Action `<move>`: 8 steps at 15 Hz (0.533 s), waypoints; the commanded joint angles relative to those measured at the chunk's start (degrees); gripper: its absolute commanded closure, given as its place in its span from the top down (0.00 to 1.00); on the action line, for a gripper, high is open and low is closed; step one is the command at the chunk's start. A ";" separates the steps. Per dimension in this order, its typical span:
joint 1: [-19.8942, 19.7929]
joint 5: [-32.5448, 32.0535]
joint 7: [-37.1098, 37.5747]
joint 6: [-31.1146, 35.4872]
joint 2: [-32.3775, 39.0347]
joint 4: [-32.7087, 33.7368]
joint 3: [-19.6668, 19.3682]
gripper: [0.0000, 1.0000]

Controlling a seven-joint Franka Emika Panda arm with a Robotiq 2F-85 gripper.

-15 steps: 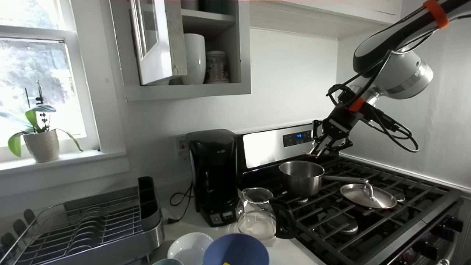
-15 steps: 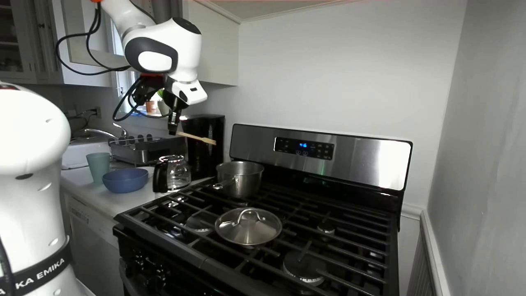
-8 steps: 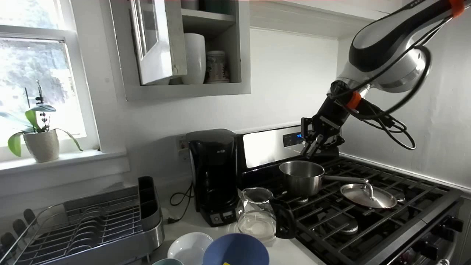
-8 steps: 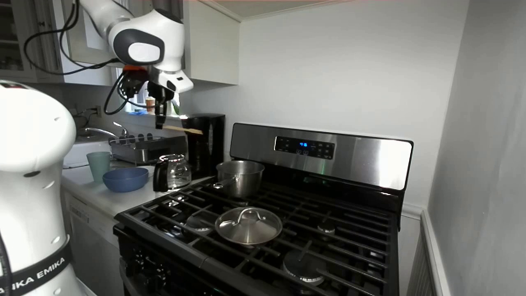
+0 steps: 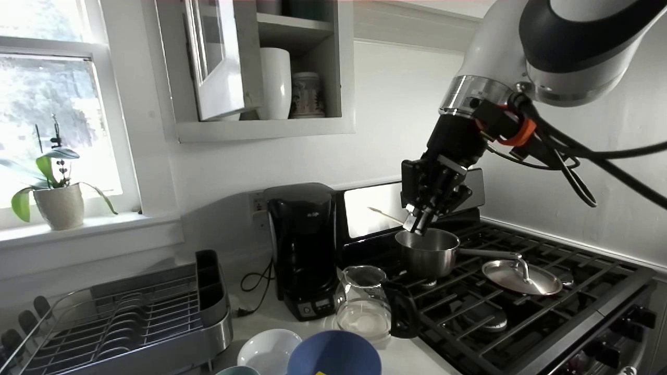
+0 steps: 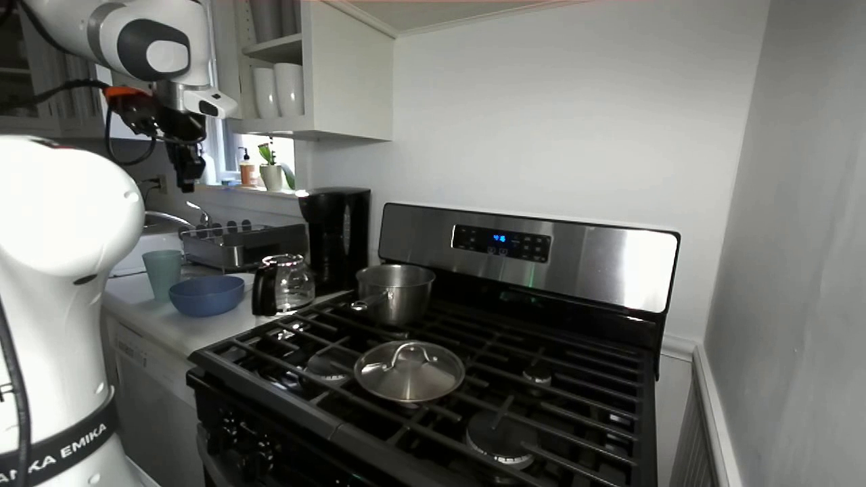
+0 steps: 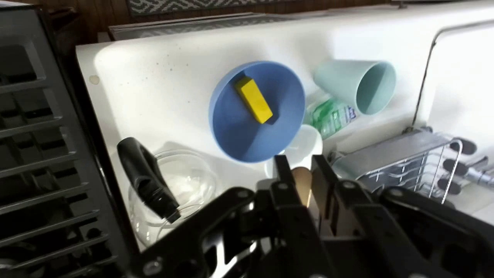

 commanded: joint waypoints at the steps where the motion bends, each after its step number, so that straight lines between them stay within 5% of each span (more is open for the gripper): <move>1: 4.14 -3.97 -2.45 -0.36 5.66 3.35 2.15 0.05; 8: 4.98 -18.42 -3.58 1.66 19.36 6.91 5.70 0.05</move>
